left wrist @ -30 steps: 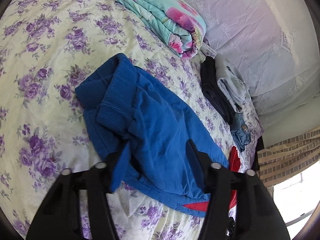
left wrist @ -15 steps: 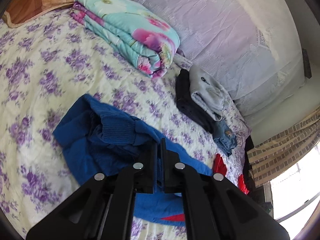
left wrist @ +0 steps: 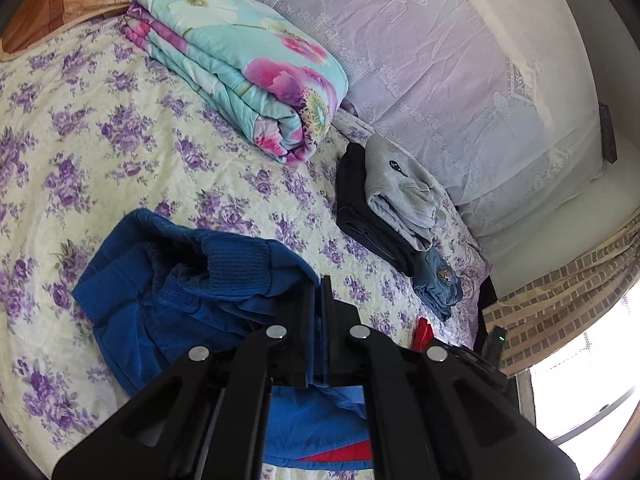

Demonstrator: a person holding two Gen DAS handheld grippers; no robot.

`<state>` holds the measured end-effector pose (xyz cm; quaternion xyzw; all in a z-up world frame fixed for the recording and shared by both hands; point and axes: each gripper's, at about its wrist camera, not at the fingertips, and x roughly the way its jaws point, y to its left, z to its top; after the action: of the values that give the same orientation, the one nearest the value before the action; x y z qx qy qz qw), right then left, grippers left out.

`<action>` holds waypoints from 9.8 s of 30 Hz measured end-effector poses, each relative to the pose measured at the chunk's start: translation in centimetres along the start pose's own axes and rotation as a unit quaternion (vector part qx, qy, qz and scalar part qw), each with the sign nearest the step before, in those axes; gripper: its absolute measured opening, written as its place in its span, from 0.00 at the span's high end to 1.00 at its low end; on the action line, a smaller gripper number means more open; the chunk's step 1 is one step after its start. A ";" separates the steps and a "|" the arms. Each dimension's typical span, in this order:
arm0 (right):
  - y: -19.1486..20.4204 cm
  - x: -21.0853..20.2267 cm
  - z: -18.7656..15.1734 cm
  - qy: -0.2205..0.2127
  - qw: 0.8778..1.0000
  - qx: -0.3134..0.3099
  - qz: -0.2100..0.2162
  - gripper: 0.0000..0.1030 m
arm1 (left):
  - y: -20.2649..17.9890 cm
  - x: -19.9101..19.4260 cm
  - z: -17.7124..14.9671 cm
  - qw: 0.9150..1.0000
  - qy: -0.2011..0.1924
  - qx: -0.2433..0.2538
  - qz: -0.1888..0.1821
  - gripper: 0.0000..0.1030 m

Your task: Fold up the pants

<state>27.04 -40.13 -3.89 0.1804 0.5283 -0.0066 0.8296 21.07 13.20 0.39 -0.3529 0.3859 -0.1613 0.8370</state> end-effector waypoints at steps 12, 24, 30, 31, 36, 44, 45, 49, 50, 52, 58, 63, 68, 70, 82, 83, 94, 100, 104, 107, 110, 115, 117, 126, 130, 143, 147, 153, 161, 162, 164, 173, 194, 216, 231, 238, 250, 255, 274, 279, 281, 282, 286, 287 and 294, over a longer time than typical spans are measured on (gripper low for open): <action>-8.4 -5.6 -5.5 -0.098 0.978 0.124 0.140 0.94 | 2.8 -1.3 -0.5 0.999 0.007 -0.024 -0.022 0.98; -13.2 -15.4 -8.3 -0.205 0.927 0.185 0.254 0.96 | -2.1 -1.5 3.2 0.999 -0.039 0.013 -0.023 0.98; -13.2 -5.1 4.5 -0.122 0.943 0.251 0.182 0.77 | 0.2 8.5 10.4 0.997 -0.008 -0.061 0.052 0.93; -13.4 -4.7 4.9 -0.132 0.942 0.257 0.173 0.76 | 1.8 9.7 10.7 0.993 0.003 -0.103 0.056 0.92; -13.4 -5.9 1.6 -0.165 0.955 0.199 0.148 0.46 | 5.3 9.3 9.0 0.993 0.014 -0.110 0.038 0.84; -17.3 -4.4 -4.1 -0.120 0.946 0.243 0.180 0.43 | 8.7 2.2 3.2 0.994 -0.002 -0.098 0.049 0.49; -17.3 -4.1 -4.0 -0.120 0.944 0.246 0.183 0.43 | 8.9 1.4 2.3 0.994 -0.004 -0.096 0.050 0.49; -15.8 -2.3 -2.4 -0.110 0.939 0.253 0.205 0.43 | 9.5 -2.0 -0.6 0.994 -0.006 -0.083 0.066 0.48; -15.3 -1.6 -1.9 -0.104 0.938 0.255 0.209 0.43 | 9.6 -2.6 -1.2 0.994 -0.003 -0.079 0.072 0.48; -14.5 -0.1 -1.0 -0.096 0.936 0.264 0.211 0.43 | 9.9 -3.0 -2.1 0.994 0.006 -0.076 0.084 0.47; -13.3 2.5 0.4 -0.088 0.932 0.284 0.206 0.42 | 8.9 -0.5 0.9 0.992 -0.003 -0.035 0.119 0.42; -13.0 2.9 1.0 -0.095 0.934 0.276 0.208 0.42 | 12.1 1.4 0.8 0.985 0.028 -0.100 0.141 0.42; -12.6 3.7 1.3 -0.095 0.939 0.253 0.214 0.66 | 12.8 0.1 -1.7 0.988 0.041 -0.106 0.108 0.41; -12.6 3.8 1.3 -0.103 0.937 0.254 0.217 0.81 | 12.9 -0.3 -2.2 0.988 0.041 -0.119 0.090 0.40; -13.4 2.0 -0.8 -0.083 0.955 0.218 0.185 0.88 | 12.2 1.7 -2.4 0.989 0.028 -0.128 0.068 0.56; -14.1 2.1 -0.9 -0.072 0.951 0.234 0.187 0.83 | 12.6 1.7 -2.4 0.988 0.027 -0.135 0.064 0.57; -14.7 -10.3 -15.5 -0.115 0.949 0.217 0.198 0.48 | 14.1 1.1 -3.1 0.989 0.017 -0.142 0.020 0.67; -14.8 -7.2 -21.0 -0.071 0.933 0.274 0.222 0.50 | 14.4 1.0 -3.3 0.990 0.018 -0.143 0.003 0.67; -14.2 -4.9 -19.4 -0.089 0.916 0.289 0.265 0.76 | 14.4 1.3 -3.0 0.987 0.030 -0.159 -0.002 0.76; -13.9 -4.7 -17.1 -0.089 0.900 0.303 0.299 0.91 | 14.5 0.9 -3.0 0.979 0.037 -0.195 -0.038 0.84; -13.7 -9.3 -13.9 -0.144 0.896 0.279 0.315 0.93 | 12.9 -1.5 -3.0 0.979 0.020 -0.193 -0.061 0.86; -15.4 -16.3 -13.5 -0.196 0.906 0.237 0.290 0.95 | 8.4 -5.5 -4.5 0.990 0.010 -0.131 -0.045 0.87; -16.8 -16.4 -15.8 -0.182 0.915 0.241 0.268 0.95 | 7.8 -6.4 -6.0 0.993 0.020 -0.117 -0.029 0.87; -20.8 -11.0 -24.3 -0.096 0.931 0.270 0.225 0.88 | 13.8 -5.5 -11.2 0.985 0.052 -0.161 -0.014 0.83; -21.3 -15.4 -24.0 -0.157 0.942 0.250 0.158 0.62 | 12.9 -7.9 -11.4 0.991 0.015 -0.135 0.014 0.59; -8.0 -10.4 -13.0 -0.113 0.943 0.134 0.282 0.47 | 1.4 -3.6 -7.4 0.994 0.002 0.083 0.077 0.37; -3.4 -5.9 -8.7 -0.069 0.940 0.123 0.310 0.47 | 2.8 2.4 -4.0 0.996 0.038 0.027 0.078 0.37; -0.1 0.2 -2.8 -0.054 0.949 0.114 0.289 0.41 | 4.7 6.4 0.4 0.989 0.014 0.014 0.143 0.45; -7.4 3.2 -1.2 -0.031 0.955 0.183 0.232 0.76 | 7.8 7.1 3.0 0.971 -0.019 0.005 0.237 0.44; -8.3 1.9 -1.2 -0.045 0.954 0.180 0.235 0.69 | 8.2 7.1 3.1 0.972 -0.016 -0.002 0.234 0.44; -10.0 -0.7 -0.1 -0.073 0.956 0.168 0.230 0.61 | 8.9 6.7 3.5 0.979 -0.001 -0.032 0.201 0.44; -16.6 -2.1 5.8 -0.086 0.978 0.144 0.122 0.61 | 8.3 8.1 4.1 0.979 0.030 0.028 0.200 0.42; -17.1 0.1 6.1 -0.093 0.980 0.117 0.132 0.86 | 7.7 10.7 5.7 0.982 0.077 0.060 0.162 0.59; -18.1 -13.6 -2.8 -0.188 0.963 0.094 0.169 0.95 | 2.8 -0.5 3.7 0.996 0.007 0.086 0.030 0.91; -24.0 -16.1 -23.5 -0.192 0.956 0.114 0.192 0.95 | 11.9 -7.2 -8.3 0.998 0.040 -0.006 -0.053 0.89; -22.4 -17.7 -25.0 -0.187 0.921 0.171 0.297 0.84 | 9.2 -9.5 -9.9 0.999 0.026 0.041 -0.005 0.89; -18.5 -12.2 -21.4 -0.109 0.899 0.294 0.305 0.49 | 6.6 -12.5 -11.7 0.999 0.006 0.052 0.007 0.73; -16.6 -13.1 -19.4 -0.138 0.911 0.252 0.296 0.93 | 6.1 -13.1 -12.7 0.999 0.010 0.047 -0.010 0.68; -16.2 -17.6 -16.2 -0.172 0.906 0.211 0.323 0.94 | 3.4 -5.6 -13.7 0.994 0.077 -0.064 -0.053 0.35; -16.4 -17.6 -16.8 -0.170 0.904 0.214 0.329 0.94 | 3.3 -4.1 -11.5 0.994 0.079 -0.070 -0.028 0.50; -16.5 -17.4 -17.1 -0.169 0.904 0.214 0.329 0.94 | 3.4 -4.0 -11.3 0.994 0.081 -0.063 -0.024 0.69; -16.6 -17.3 -17.3 -0.168 0.904 0.215 0.328 0.94 | 3.6 -4.0 -11.3 0.994 0.084 -0.062 -0.027 0.81; -17.1 -16.6 -17.8 -0.160 0.903 0.228 0.327 0.94 | 5.3 -4.1 -11.4 0.992 0.091 -0.079 -0.036 0.90; -17.3 -16.5 -17.9 -0.159 0.902 0.233 0.328 0.94 | 5.6 -4.2 -11.4 0.991 0.090 -0.086 -0.044 0.91; -16.2 -19.2 -15.6 -0.181 0.897 0.213 0.343 0.94 | 0.6 -7.4 -5.8 0.997 0.020 -0.008 -0.070 0.94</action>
<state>1.65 -53.98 2.40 0.5185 0.2602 0.1338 0.8034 11.85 14.96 1.31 -0.3822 0.3783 -0.2239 0.8128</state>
